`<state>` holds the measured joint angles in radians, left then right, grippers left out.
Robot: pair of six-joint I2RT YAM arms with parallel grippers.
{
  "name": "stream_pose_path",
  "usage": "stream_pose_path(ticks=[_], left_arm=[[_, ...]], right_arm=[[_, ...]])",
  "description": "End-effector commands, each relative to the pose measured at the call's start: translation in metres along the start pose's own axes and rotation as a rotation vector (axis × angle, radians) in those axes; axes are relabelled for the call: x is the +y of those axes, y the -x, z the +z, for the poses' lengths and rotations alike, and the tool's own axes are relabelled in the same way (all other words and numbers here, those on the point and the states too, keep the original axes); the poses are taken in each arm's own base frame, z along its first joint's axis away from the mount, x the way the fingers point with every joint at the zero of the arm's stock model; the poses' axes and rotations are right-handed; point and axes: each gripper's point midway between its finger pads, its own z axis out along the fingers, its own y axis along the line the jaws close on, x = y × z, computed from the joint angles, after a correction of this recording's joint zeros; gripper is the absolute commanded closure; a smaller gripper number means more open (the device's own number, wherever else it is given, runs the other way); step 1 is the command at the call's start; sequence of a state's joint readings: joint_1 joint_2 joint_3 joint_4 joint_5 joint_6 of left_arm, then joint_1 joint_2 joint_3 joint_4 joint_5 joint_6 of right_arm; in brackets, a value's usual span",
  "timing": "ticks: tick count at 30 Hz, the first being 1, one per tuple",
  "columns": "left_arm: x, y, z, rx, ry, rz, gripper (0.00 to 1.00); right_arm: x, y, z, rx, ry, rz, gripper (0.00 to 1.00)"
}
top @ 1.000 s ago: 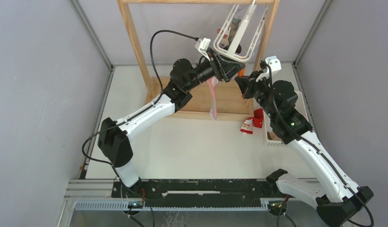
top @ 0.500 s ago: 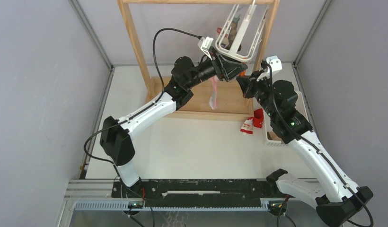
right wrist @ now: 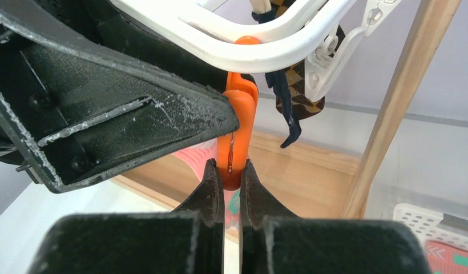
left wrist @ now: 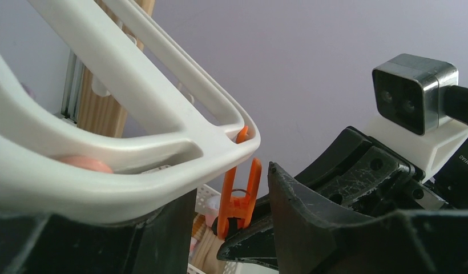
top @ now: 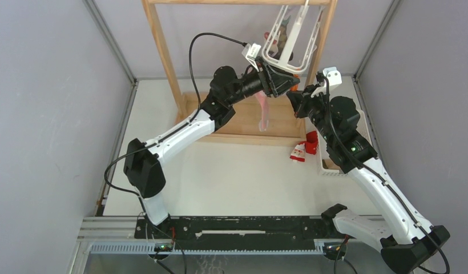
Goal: Clip the socks to the hanger
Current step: Open the clamp at the hanger.
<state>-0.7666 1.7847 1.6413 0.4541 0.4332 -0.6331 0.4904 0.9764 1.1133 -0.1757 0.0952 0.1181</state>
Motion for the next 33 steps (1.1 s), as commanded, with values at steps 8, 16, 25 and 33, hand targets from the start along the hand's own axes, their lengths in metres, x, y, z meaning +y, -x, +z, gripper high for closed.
stream_pose_path(ticks=[8, 16, 25, 33], left_arm=[[-0.027, 0.035, 0.008, -0.078, -0.073, 0.015, 0.54], [-0.026, 0.028, 0.011, -0.052, -0.088, 0.0, 0.67], [-0.032, 0.024, 0.01, -0.031, -0.102, 0.022, 1.0], [-0.037, 0.019, 0.009, -0.009, -0.125, 0.03, 0.7]], right_arm=[[0.008, -0.002, 0.0, 0.006, 0.039, 0.021, 1.0], [0.007, -0.002, 0.0, 0.006, 0.038, 0.02, 1.0], [0.008, -0.003, 0.001, 0.011, 0.038, 0.018, 1.0], [0.011, 0.0, 0.0, 0.006, 0.055, 0.014, 1.0]])
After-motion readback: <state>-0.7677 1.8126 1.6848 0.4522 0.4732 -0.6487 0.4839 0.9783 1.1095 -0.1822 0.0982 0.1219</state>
